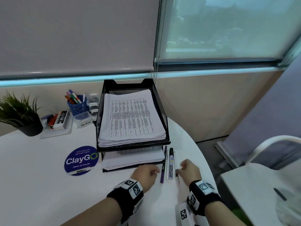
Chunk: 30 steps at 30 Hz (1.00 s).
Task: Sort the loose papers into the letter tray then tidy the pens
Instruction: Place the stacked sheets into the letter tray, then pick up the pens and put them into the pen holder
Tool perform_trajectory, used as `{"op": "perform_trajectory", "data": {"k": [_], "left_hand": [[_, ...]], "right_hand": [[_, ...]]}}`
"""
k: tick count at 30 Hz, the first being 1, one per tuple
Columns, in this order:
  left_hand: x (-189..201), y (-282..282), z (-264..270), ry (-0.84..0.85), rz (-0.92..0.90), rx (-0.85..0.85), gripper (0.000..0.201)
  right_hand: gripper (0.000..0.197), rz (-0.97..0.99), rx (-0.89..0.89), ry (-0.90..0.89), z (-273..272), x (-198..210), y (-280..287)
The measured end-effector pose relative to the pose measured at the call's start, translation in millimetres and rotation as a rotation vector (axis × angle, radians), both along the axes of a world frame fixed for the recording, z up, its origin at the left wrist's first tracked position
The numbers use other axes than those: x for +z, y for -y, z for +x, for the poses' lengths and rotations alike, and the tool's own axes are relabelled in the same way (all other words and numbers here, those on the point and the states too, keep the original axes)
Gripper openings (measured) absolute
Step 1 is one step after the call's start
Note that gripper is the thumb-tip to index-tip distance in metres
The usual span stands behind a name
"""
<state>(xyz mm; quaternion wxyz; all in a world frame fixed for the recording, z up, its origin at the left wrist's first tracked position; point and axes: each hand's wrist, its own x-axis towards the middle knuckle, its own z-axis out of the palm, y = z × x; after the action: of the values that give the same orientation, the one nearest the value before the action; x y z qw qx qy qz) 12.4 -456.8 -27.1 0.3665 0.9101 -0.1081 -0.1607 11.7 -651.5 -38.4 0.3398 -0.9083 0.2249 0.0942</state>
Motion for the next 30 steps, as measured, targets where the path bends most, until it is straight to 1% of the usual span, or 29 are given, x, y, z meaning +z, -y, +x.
{"op": "perform_trajectory", "data": {"k": [3, 5, 8, 9, 11, 15, 18, 20, 22, 24, 27, 30], "left_hand": [[-6.3, 13.5, 4.3, -0.012, 0.095, -0.07, 0.029], [-10.0, 18.0, 6.9, -0.019, 0.148, -0.077, 0.028], [-12.9, 21.2, 9.6, -0.065, 0.225, -0.042, 0.023], [-13.4, 22.3, 10.1, -0.079, 0.241, -0.031, 0.025], [-15.7, 25.2, 11.8, -0.093, 0.264, -0.012, 0.031], [-13.2, 33.1, 11.7, -0.073, 0.321, 0.009, 0.041], [-5.9, 45.8, 9.7, -0.023, 0.428, -0.035, 0.056], [-2.7, 55.2, 9.8, -0.018, 0.49, -0.069, 0.065], [-2.6, 61.5, 10.8, -0.002, 0.531, -0.104, 0.061], [-3.5, 64.6, 12.2, 0.001, 0.552, -0.115, 0.047], [-6.2, 64.9, 15.3, -0.046, 0.552, -0.133, 0.031], [-8.6, 61.2, 15.6, -0.108, 0.55, -0.162, 0.033]], "right_hand": [[0.017, 0.007, -0.025, -0.005, 6.4, -2.4, -1.5], [0.02, 0.028, -0.051, -0.003, 9.6, -3.5, -3.0], [0.043, 0.032, -0.05, -0.016, 15.2, -3.8, -6.2], [0.046, 0.015, -0.038, -0.03, 17.6, -2.4, -7.4], [0.044, -0.042, -0.013, -0.058, 21.0, 0.6, -9.4], [0.026, -0.118, -0.029, -0.089, 26.4, 0.4, -6.8], [0.027, -0.135, -0.038, -0.124, 27.5, -0.4, -5.0], [0.029, -0.154, -0.029, -0.156, 28.0, -1.2, -5.8], [0.03, -0.174, -0.027, -0.174, 26.4, -4.3, -6.2], [0.033, -0.213, -0.013, -0.175, 23.0, -8.9, -7.1], [0.03, -0.32, 0.027, -0.161, 16.7, -14.1, -9.9], [0.032, -0.396, 0.033, -0.188, 12.1, -15.0, -15.0]]}}
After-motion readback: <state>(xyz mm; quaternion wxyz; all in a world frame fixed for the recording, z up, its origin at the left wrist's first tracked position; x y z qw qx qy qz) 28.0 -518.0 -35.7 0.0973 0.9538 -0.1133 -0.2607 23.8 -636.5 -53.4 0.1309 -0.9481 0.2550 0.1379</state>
